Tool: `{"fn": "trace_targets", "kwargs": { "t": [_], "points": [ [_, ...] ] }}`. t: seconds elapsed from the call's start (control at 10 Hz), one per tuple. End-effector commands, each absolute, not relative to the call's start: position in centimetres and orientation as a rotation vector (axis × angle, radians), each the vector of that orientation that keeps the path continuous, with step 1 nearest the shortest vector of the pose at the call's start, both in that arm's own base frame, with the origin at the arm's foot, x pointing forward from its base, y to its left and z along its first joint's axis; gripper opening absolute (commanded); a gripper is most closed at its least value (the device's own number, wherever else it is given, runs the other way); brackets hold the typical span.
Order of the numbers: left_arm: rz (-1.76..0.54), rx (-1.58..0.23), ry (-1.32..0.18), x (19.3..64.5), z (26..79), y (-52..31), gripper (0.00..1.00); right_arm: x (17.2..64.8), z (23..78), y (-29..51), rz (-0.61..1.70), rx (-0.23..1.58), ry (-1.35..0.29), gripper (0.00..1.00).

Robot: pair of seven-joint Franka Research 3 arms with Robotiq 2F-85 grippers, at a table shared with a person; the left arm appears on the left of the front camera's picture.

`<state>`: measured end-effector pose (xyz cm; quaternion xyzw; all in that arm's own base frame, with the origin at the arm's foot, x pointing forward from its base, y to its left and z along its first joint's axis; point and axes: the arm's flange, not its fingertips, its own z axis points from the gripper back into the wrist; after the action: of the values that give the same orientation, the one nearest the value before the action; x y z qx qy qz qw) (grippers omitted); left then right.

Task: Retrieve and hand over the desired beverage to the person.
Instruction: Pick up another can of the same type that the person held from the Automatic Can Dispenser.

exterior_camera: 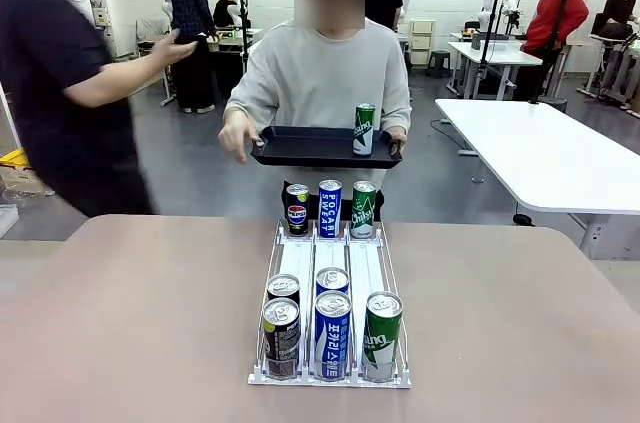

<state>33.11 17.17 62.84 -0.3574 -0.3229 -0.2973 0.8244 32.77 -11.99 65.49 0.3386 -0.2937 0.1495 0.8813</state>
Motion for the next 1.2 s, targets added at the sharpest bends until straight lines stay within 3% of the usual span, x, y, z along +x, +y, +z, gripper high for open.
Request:
{"fn": "trace_targets", "kwargs": {
  "t": [0.0, 0.5, 0.7, 1.1],
  "points": [
    [-0.632, -0.76, -0.686, 33.1, 62.8, 17.2, 1.0, 32.9, 65.6, -12.0, 0.313, 0.713, -0.606, 1.0],
    [-0.972, -0.479, -0.281, 35.9, 61.9, 0.9, 1.0, 32.9, 65.6, -12.0, 0.313, 0.713, -0.606, 1.0],
    [-0.856, -0.427, -0.157, 36.4, 60.3, -5.2, 1.0, 32.9, 65.6, -12.0, 0.313, 0.713, -0.606, 1.0],
    [-0.461, -0.09, -0.197, 36.8, 56.3, -16.0, 1.0, 32.9, 65.6, -12.0, 0.313, 0.713, -0.606, 1.0]
  ]
}}
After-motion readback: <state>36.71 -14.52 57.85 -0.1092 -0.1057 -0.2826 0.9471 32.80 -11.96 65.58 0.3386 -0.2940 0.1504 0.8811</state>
